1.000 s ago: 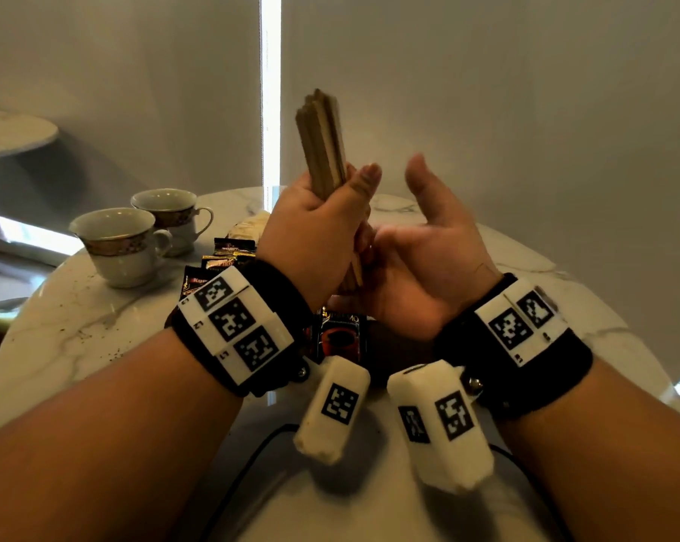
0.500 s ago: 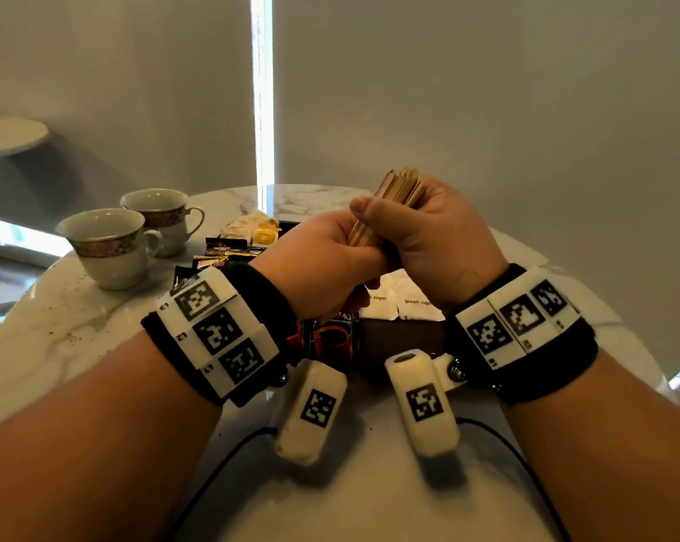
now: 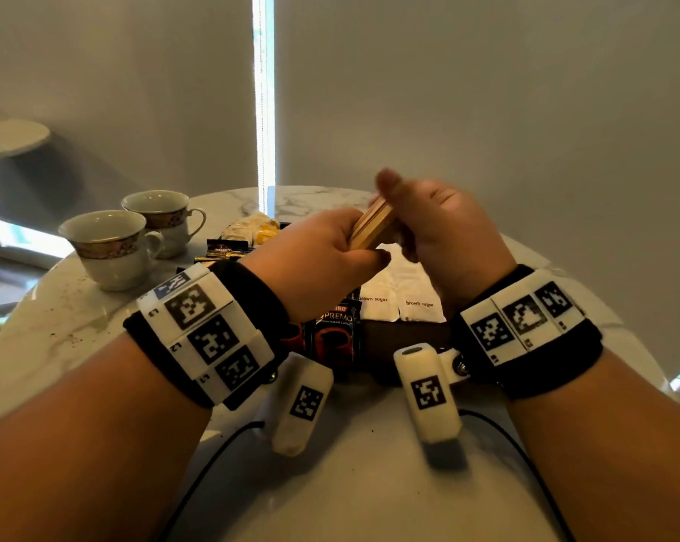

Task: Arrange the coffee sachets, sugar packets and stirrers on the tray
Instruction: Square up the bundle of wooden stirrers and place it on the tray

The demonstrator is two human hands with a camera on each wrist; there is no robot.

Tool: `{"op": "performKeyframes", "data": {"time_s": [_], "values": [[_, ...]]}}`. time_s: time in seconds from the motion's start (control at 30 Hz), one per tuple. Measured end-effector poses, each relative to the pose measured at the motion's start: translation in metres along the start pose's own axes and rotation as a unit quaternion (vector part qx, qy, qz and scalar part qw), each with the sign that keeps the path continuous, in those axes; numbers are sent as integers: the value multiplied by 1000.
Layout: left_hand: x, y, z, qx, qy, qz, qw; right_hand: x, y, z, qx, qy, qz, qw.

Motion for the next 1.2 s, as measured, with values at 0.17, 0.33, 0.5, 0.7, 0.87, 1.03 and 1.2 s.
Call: {"op": "performKeyframes", "data": {"time_s": [0.17,0.33,0.5,0.7,0.87,1.03,1.2], "values": [[3,3,-1,9,16,54,998,-1,42,10,-139,-7,51,989],[3,3,-2,6,30,77,997,1,42,8,-144,4,11,990],[-2,-2,-4,-5,22,88,996,13,-15,-1,58,62,-99,991],[-4,2,-3,-22,17,84,996,13,23,5,-84,69,-64,992],[-4,1,-4,-11,18,57,998,14,-15,0,41,81,-90,992],[-3,3,-2,-13,21,80,997,15,13,2,-78,73,-29,994],[-2,0,-1,-4,10,63,998,13,-19,-2,46,73,-95,992]]}}
Point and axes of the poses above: each hand's wrist, its own z-axis towards the middle knuckle, its own y-axis out of the back of the hand, x = y × z, the point moved 7 cm from there along z, towards the middle knuckle, and after that the axes turned 14 degrees about y, right-handed, at the moved point
